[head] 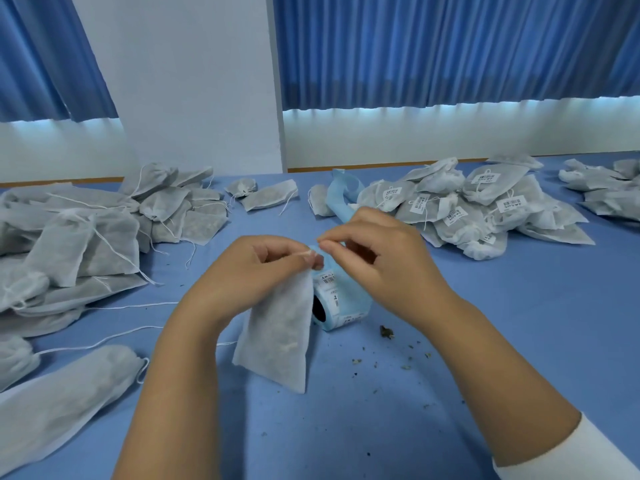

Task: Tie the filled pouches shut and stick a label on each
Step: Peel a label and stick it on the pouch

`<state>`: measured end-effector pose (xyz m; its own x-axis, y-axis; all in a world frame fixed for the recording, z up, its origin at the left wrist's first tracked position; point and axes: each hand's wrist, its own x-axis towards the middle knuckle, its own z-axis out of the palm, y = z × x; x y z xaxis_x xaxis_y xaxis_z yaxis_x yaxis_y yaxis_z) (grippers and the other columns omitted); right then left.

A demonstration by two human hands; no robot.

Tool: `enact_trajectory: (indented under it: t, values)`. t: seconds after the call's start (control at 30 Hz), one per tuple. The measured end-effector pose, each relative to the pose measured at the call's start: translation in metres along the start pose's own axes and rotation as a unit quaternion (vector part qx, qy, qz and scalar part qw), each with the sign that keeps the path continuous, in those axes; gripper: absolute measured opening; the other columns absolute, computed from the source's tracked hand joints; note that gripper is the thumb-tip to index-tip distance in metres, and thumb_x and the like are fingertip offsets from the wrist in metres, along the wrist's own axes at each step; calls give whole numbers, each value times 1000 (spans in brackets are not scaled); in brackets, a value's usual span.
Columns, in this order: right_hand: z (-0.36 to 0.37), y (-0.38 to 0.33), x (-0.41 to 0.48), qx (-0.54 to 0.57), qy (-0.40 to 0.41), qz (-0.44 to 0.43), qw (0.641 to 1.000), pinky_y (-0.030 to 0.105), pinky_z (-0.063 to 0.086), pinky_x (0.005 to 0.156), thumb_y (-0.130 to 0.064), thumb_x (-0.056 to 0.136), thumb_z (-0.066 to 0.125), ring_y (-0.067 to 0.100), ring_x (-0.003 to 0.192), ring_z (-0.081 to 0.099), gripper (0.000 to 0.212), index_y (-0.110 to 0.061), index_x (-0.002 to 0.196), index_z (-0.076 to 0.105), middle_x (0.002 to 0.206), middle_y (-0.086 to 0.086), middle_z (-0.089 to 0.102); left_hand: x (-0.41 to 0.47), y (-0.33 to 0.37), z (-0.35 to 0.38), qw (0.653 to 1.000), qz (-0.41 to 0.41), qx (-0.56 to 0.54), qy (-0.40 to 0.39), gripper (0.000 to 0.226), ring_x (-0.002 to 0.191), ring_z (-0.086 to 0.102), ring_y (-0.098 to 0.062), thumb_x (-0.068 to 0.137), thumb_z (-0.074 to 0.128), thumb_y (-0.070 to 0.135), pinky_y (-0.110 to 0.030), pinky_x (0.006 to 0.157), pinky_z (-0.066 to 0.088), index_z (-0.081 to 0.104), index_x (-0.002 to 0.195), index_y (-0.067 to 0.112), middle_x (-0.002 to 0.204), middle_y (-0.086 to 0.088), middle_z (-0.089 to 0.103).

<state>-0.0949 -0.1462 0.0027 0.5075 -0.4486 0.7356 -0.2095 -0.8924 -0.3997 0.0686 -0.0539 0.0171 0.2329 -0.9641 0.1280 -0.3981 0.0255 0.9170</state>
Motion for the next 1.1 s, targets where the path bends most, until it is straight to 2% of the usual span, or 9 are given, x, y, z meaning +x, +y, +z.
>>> enact_trajectory:
  t: [0.1,0.17,0.23,0.37,0.47,0.63,0.8,0.93,1.1]
  values:
    - [-6,4,1,29,6,28,999,15,39,63,-20,86,72,6,65,50,5,-18,86,77,75,-3,54,-2,4,5,996,6,1,-86,22,92,68,-1,94,63,24,-7,75,47,77,78,23,92,8,77]
    - [-3,4,1,107,12,70,992,10,37,63,-16,84,75,2,65,51,4,-18,85,78,74,-2,57,-1,7,9,995,8,-33,-94,29,76,65,-2,95,60,22,-9,63,47,72,69,23,82,7,73]
    - [2,2,2,182,4,131,975,12,39,65,-15,85,74,2,66,52,10,-22,91,77,79,-6,59,2,9,12,994,5,-79,-75,28,66,62,-5,90,60,23,-14,61,47,67,63,23,73,6,68]
    - [8,1,2,182,4,207,961,13,44,76,-18,87,71,-1,71,57,44,-39,122,57,113,-10,55,8,6,11,984,3,-176,-14,22,63,54,-13,77,54,23,-26,69,46,60,56,20,67,1,59]
    - [5,-5,3,247,32,218,944,24,49,74,-8,86,69,4,70,56,41,-33,116,58,96,-10,60,10,4,9,974,2,-227,23,21,62,54,-14,75,55,22,-29,71,45,60,54,20,66,0,59]
    - [8,-12,2,323,-15,204,924,14,43,65,-6,87,69,9,81,63,35,-23,116,58,92,-2,73,9,5,10,981,4,-189,35,21,65,56,-13,76,55,24,-37,76,41,63,57,19,68,0,61]
    - [7,-12,2,334,-7,190,923,20,47,77,-1,87,67,13,83,65,34,-18,114,57,89,3,73,9,6,11,986,-10,-166,24,23,69,59,-12,79,55,22,-36,81,44,64,58,21,68,1,63]
    - [9,-10,2,309,-54,192,930,24,46,74,-5,90,62,11,78,60,28,-23,107,52,87,2,68,9,5,14,993,-24,-112,23,25,76,57,-12,84,57,24,-38,82,39,66,61,24,71,7,65]
    - [12,-6,-1,239,-60,168,954,15,41,63,-3,89,56,8,68,48,26,-23,103,49,81,-9,53,11,2,20,997,-9,-33,63,28,73,56,5,93,58,22,-24,72,38,72,69,28,79,14,69]
